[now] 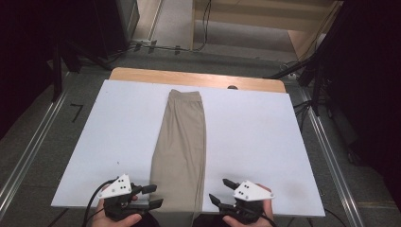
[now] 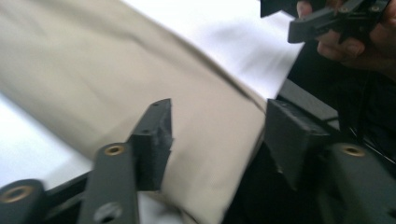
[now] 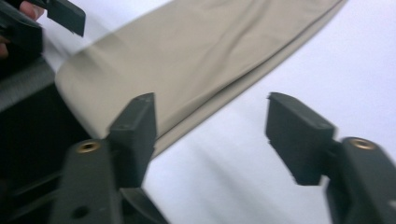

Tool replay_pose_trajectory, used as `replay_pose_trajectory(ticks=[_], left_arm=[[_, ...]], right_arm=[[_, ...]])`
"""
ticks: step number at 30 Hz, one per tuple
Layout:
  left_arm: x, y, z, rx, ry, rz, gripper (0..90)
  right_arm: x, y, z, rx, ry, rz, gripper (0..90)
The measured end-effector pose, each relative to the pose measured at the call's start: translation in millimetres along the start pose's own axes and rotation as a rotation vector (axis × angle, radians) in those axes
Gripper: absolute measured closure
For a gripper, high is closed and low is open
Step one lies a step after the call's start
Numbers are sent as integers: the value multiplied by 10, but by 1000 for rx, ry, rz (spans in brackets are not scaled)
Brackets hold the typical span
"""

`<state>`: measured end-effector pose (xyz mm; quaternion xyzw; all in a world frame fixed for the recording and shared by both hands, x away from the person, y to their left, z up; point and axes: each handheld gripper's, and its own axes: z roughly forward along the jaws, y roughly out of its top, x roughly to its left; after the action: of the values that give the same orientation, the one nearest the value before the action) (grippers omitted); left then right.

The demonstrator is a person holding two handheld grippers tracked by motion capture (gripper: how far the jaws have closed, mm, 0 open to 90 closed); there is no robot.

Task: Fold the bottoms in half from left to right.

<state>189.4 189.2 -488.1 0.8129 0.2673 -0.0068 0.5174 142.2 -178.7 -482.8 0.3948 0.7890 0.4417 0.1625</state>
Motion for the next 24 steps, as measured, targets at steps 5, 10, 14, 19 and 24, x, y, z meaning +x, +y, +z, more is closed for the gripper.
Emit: replay_pose_trajectory(ticks=[5,10,14,19,24], left_arm=[[74,131,-41,-38,6,8,287],[157,303,-28,-46,36,33,98],[262,469,5,-75,14,42,5],[428,665,92,-92,17,45,0],[638,816,251,-74,39,47,0]], right_arm=[[-193,50,-115,-28,-27,24,222],[-390,80,-155,-44,-44,42,107],[-518,141,-174,-64,-26,49,0],[-609,207,-157,-74,-45,50,0],[-705,279,-54,-79,-47,57,0]])
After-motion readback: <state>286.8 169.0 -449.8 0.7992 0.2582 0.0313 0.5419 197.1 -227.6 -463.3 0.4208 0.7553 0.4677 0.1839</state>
